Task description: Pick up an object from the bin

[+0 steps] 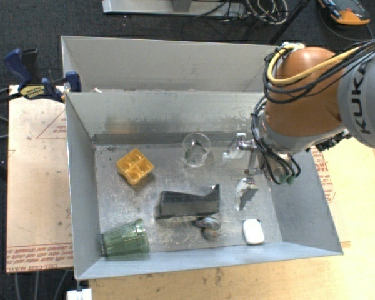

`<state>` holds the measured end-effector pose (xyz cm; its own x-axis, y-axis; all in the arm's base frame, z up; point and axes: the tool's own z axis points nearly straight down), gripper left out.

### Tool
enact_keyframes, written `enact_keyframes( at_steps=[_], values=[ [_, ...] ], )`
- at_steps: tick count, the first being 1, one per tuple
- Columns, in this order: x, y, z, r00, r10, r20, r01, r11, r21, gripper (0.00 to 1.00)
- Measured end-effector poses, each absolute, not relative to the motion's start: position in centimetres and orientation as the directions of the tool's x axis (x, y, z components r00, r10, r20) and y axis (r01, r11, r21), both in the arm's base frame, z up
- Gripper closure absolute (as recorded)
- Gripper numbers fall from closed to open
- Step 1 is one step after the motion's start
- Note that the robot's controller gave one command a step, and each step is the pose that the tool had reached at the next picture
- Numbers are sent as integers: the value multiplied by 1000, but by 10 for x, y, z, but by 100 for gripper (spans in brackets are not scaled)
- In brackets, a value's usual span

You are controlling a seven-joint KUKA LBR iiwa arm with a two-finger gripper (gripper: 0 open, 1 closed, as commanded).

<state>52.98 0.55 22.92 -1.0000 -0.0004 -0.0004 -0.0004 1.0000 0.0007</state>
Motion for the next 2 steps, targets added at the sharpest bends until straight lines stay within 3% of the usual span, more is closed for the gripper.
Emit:
enact_keyframes(
  at_steps=[1,2],
  values=[
    [532,30,163,-1000,4,-6,4,1000,1,0],
    [526,40,131,-1000,-4,5,-4,1000,1,0]
  ],
)
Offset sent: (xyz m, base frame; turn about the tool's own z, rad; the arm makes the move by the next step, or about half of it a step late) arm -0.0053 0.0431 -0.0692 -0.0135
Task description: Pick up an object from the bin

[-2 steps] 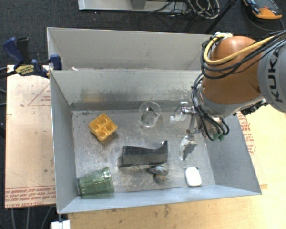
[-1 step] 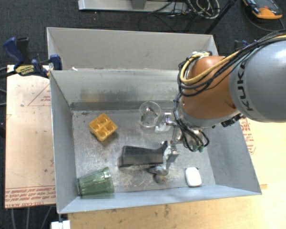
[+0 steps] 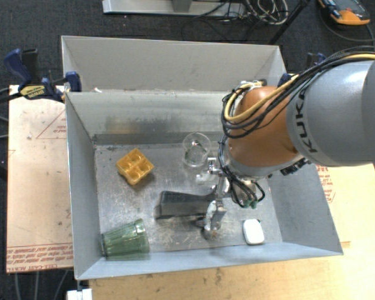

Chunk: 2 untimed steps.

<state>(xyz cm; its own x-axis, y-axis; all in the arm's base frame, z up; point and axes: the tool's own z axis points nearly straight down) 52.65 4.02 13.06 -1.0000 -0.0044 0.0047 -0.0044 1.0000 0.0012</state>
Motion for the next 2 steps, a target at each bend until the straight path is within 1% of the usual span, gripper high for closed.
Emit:
enact_keyframes(
  at_steps=[1,2],
  values=[
    [545,60,161,-1000,-28,-5,-28,1000,2,0],
    [540,62,108,-980,199,-4,199,980,2,0]
  ],
)
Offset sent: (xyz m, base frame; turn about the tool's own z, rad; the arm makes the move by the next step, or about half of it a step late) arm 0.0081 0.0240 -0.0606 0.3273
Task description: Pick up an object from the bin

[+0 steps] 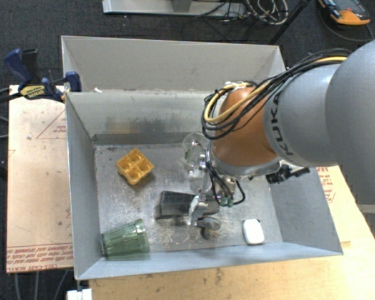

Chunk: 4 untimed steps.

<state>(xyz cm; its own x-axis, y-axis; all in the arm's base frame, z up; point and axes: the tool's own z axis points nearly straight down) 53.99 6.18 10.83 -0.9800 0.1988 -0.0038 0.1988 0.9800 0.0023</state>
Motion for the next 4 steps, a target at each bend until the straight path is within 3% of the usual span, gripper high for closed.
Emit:
enact_keyframes(
  at_steps=[1,3,4],
  values=[
    [532,70,83,-990,138,-8,138,990,0,100],
    [532,70,85,-990,139,-10,139,990,0,100],
    [529,71,95,-990,138,-1,138,990,-1,100]
  ],
)
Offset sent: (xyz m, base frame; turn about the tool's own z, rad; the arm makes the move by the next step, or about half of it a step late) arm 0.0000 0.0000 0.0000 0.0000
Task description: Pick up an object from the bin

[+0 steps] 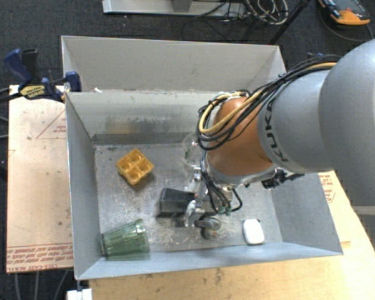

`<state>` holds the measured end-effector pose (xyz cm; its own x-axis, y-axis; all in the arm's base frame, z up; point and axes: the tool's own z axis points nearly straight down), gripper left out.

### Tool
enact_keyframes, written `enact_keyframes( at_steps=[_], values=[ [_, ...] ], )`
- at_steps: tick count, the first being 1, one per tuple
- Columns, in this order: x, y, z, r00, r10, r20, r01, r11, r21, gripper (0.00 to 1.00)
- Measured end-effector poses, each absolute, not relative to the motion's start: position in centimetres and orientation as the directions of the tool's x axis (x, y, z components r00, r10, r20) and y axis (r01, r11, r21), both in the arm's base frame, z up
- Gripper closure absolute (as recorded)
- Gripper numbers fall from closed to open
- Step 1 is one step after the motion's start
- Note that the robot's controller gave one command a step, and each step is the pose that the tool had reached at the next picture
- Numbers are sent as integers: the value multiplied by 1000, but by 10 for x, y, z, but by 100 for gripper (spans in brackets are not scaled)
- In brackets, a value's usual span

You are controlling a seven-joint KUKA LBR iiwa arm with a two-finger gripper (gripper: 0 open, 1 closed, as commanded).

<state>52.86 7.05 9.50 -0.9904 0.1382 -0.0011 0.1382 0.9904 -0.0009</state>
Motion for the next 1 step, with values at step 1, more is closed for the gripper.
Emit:
enact_keyframes(
  at_steps=[1],
  values=[
    [527,71,110,-991,136,4,136,991,-1,100]
  ],
)
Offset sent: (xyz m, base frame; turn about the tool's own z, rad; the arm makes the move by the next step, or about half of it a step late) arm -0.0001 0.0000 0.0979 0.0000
